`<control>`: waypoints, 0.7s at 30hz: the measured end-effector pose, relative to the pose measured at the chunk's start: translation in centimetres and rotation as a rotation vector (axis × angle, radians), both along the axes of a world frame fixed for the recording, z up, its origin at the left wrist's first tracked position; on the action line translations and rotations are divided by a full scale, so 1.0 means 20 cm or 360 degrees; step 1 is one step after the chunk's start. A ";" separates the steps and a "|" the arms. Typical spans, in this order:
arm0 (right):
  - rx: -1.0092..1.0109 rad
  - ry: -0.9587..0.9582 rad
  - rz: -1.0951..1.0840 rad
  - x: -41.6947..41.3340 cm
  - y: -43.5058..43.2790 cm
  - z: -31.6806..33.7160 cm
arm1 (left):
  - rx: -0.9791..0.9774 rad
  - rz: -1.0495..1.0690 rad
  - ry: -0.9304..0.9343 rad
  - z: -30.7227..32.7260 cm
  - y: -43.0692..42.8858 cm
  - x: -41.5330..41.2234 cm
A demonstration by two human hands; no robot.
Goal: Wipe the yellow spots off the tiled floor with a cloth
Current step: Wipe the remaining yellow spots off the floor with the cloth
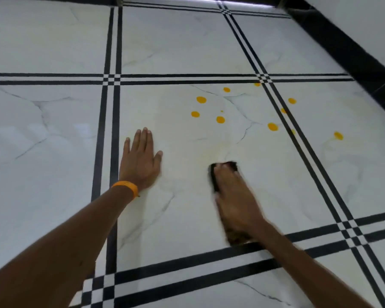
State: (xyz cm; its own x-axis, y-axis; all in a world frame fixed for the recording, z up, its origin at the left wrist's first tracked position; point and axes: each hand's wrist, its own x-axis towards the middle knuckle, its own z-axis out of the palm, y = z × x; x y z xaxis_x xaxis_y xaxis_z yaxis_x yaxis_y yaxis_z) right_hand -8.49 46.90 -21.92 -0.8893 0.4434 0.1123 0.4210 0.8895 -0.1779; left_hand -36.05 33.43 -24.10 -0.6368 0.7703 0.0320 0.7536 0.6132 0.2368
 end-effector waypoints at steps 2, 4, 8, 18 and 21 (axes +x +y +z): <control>-0.0045 -0.0030 -0.0423 -0.05 0.36 0.00 | -0.0002 0.0004 0.0003 -0.01 0.01 0.00; -0.0057 -0.0036 -0.0764 -0.29 0.59 0.02 | 0.0002 0.0024 0.0011 -0.01 0.01 0.00; 0.0027 -0.0039 -0.0307 -0.64 0.19 -0.02 | -0.0039 0.0013 -0.0026 0.00 0.01 -0.01; -0.0098 -0.0130 -0.0765 -0.61 0.73 0.02 | 0.0013 0.0013 -0.0081 0.02 0.00 0.00; 0.0041 -0.0021 -0.0317 -0.77 0.38 -0.01 | 0.0029 0.0020 -0.0100 0.03 0.02 -0.01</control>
State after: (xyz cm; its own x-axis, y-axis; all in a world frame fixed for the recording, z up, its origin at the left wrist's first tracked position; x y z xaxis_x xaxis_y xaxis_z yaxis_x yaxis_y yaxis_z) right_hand -23.94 54.56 -22.11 -0.7857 0.6079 0.1151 0.5913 0.7925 -0.1494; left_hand -36.32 33.83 -23.58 -0.6479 0.7617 0.0054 0.7290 0.6179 0.2947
